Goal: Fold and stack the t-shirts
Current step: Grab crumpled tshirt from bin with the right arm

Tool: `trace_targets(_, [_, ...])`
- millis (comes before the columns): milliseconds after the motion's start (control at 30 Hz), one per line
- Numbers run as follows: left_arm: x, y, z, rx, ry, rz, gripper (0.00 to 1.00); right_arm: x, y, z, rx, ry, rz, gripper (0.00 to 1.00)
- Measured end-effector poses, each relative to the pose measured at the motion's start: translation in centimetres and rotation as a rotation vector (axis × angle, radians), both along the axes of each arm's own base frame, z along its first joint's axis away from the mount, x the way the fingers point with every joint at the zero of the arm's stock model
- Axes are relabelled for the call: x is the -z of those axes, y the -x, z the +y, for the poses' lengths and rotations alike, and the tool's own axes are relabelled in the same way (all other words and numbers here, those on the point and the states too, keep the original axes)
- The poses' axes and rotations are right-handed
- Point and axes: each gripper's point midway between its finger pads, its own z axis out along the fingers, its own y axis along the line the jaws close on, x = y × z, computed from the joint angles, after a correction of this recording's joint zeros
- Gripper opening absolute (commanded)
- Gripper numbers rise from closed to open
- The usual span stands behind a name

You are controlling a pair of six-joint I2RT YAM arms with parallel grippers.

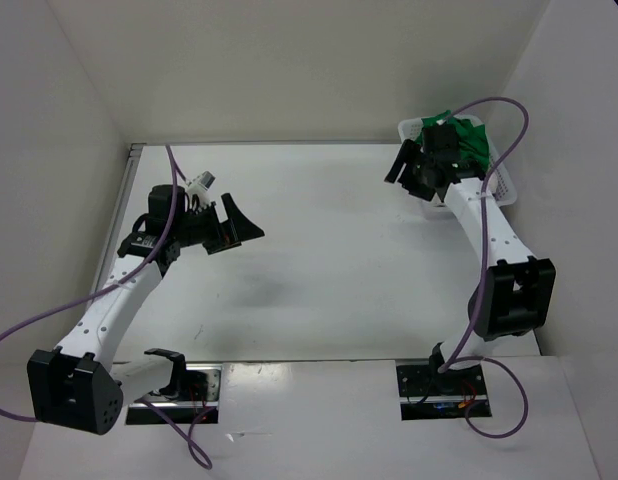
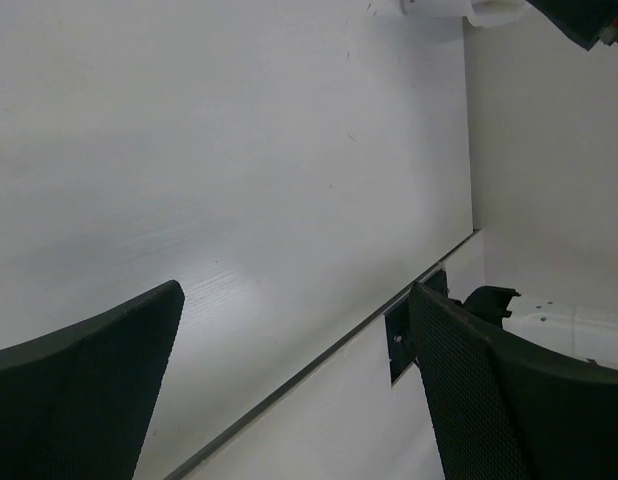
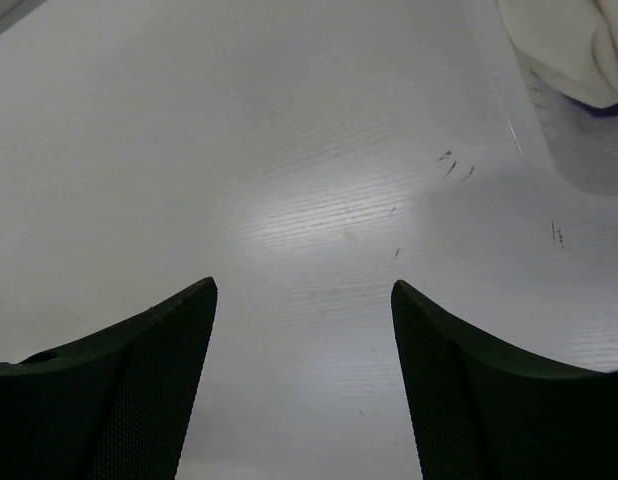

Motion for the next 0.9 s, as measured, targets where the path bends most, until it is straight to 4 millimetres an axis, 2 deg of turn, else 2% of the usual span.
trace_targets(233, [0.0, -0.4, -0.5, 0.013, 0.028, 0.002, 1.00, -2.7, -4.5, 0.1, -0.021, 0.017, -0.063, 0.62])
trace_targets(333, [0.9, 0.1, -1.4, 0.034, 0.104, 0.064, 1.00, -4.2, -5.6, -0.5, -0.020, 0.016, -0.110, 0.46])
trace_targets(367, [1.6, 0.6, -1.7, 0.039, 0.124, 0.097, 1.00, -4.8, -5.9, -1.2, -0.008, 0.016, -0.125, 0.39])
trace_targets(400, [2.2, 1.1, -1.9, 0.040, 0.138, 0.132, 1.00, -5.4, -6.2, -1.9, 0.010, 0.019, -0.139, 0.28])
trace_targets(433, [2.6, 1.6, -2.1, 0.041, 0.150, 0.159, 1.00, -5.8, -6.6, -2.9, 0.036, 0.025, -0.147, 0.24])
trace_targets(533, [2.7, 2.8, -2.1, 0.031, 0.173, 0.173, 1.00, -8.1, -9.4, -7.3, 0.151, 0.063, -0.201, 0.19])
trace_targets(600, [1.6, 3.1, -2.1, 0.027, 0.190, 0.138, 1.00, -8.2, -11.0, -10.1, 0.224, 0.095, -0.211, 0.17])
trace_targets(700, [0.8, 2.5, -1.7, 0.017, 0.201, 0.093, 1.00, -6.9, -13.8, -13.8, 0.319, 0.139, -0.205, 0.21])
trace_targets(733, [1.1, 2.2, -1.3, 0.004, 0.200, 0.103, 1.00, -6.1, -14.6, -14.6, 0.339, 0.150, -0.194, 0.26])
trace_targets(767, [1.5, 1.8, -0.8, -0.018, 0.199, 0.117, 1.00, -5.0, -15.6, -15.4, 0.358, 0.160, -0.180, 0.39])
trace_targets(800, [2.1, 1.4, -0.1, -0.042, 0.203, 0.131, 0.94, -4.1, -16.4, -15.9, 0.366, 0.167, -0.170, 0.46])
trace_targets(833, [2.6, 1.3, 0.5, -0.060, 0.208, 0.148, 0.76, -3.2, -17.2, -16.4, 0.374, 0.175, -0.156, 0.61])
trace_targets(900, [3.5, 1.4, 1.3, -0.086, 0.211, 0.172, 0.65, -1.2, -18.8, -17.2, 0.389, 0.179, -0.137, 0.70])
